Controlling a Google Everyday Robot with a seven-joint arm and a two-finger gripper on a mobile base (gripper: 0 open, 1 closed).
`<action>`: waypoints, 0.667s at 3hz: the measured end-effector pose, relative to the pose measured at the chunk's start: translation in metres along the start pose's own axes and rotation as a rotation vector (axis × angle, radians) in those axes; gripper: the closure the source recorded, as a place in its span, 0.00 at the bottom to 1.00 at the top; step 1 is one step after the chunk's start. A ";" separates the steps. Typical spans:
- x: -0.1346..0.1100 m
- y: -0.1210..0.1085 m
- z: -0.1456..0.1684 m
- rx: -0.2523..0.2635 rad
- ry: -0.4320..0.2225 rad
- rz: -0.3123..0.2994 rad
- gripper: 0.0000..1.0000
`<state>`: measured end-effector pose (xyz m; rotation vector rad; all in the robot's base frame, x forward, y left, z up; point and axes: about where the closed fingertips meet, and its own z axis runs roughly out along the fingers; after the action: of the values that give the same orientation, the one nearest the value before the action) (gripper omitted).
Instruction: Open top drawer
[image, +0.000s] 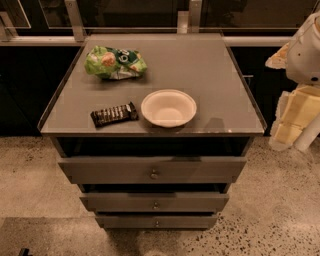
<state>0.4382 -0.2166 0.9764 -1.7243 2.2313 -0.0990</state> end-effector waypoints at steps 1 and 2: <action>0.000 0.000 0.000 0.000 0.000 0.000 0.00; 0.007 0.013 0.010 0.023 -0.052 0.035 0.00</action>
Offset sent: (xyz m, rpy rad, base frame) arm -0.0532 -0.0130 -0.0759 0.2864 -0.1520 -0.1353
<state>0.4280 -0.2180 0.9623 -1.6567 2.2132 -0.0716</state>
